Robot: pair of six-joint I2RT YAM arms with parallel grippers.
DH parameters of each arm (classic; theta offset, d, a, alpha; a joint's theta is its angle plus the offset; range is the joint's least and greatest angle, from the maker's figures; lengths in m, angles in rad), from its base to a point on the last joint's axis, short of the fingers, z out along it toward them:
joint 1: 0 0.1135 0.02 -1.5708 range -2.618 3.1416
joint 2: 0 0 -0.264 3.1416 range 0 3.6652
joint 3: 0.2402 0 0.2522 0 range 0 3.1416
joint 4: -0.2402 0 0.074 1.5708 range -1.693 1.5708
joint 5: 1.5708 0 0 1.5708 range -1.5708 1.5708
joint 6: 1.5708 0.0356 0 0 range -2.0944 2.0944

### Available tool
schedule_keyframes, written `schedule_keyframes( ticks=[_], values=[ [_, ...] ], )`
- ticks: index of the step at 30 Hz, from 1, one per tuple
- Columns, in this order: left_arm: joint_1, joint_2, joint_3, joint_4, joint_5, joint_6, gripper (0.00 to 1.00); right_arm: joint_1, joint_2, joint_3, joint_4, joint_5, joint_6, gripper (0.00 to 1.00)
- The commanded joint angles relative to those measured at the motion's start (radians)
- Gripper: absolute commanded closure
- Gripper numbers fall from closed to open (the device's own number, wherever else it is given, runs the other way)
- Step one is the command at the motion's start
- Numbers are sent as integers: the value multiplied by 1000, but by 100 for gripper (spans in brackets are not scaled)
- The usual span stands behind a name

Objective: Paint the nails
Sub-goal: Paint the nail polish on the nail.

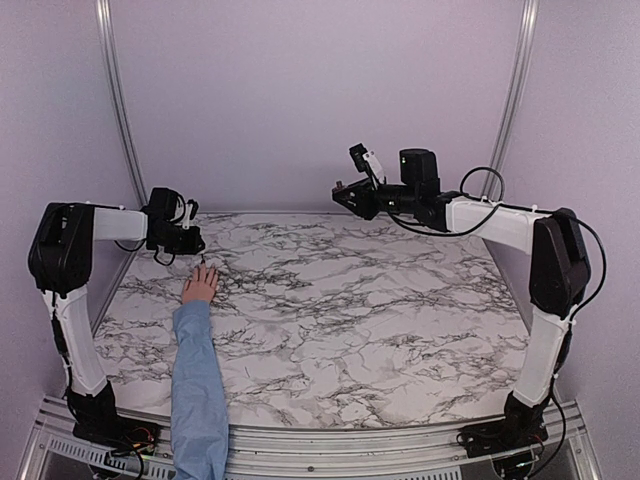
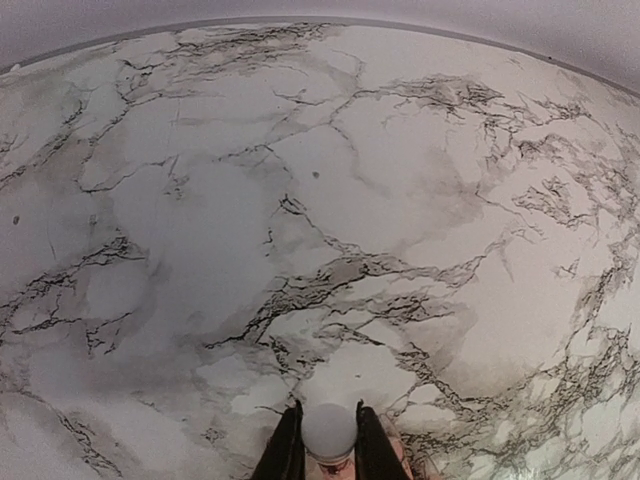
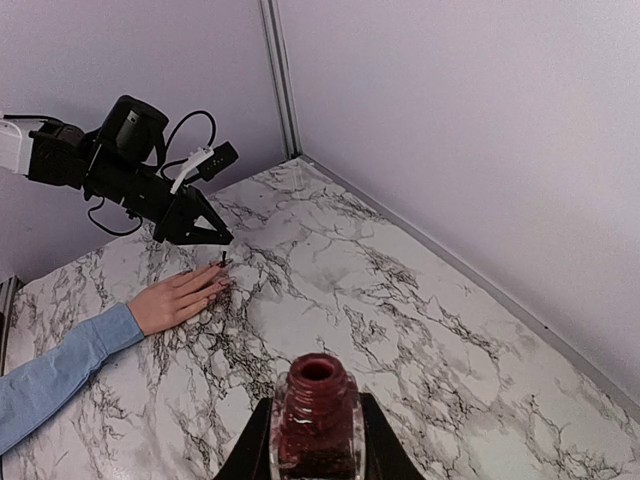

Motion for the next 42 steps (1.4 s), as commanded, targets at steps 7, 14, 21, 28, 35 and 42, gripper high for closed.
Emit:
schedule_keyframes(
  ticks=[7,14,21,28,35,42],
  values=[
    [-4,16,28,-25,-25,18,100,-6,-24,23,19,-4,12,100],
    [-4,10,21,-31,-37,25,100,-6,-26,22,18,-3,12,100],
    [-4,0,15,-32,-29,30,100,-6,-29,19,18,-2,10,100],
    [-4,1,17,-31,-19,29,100,-6,-30,18,18,-4,10,100],
    [-4,2,18,-31,-4,36,100,-6,-29,18,18,-4,10,100],
    [-4,2,16,-36,2,44,100,-6,-26,20,21,-3,12,100]
  ],
)
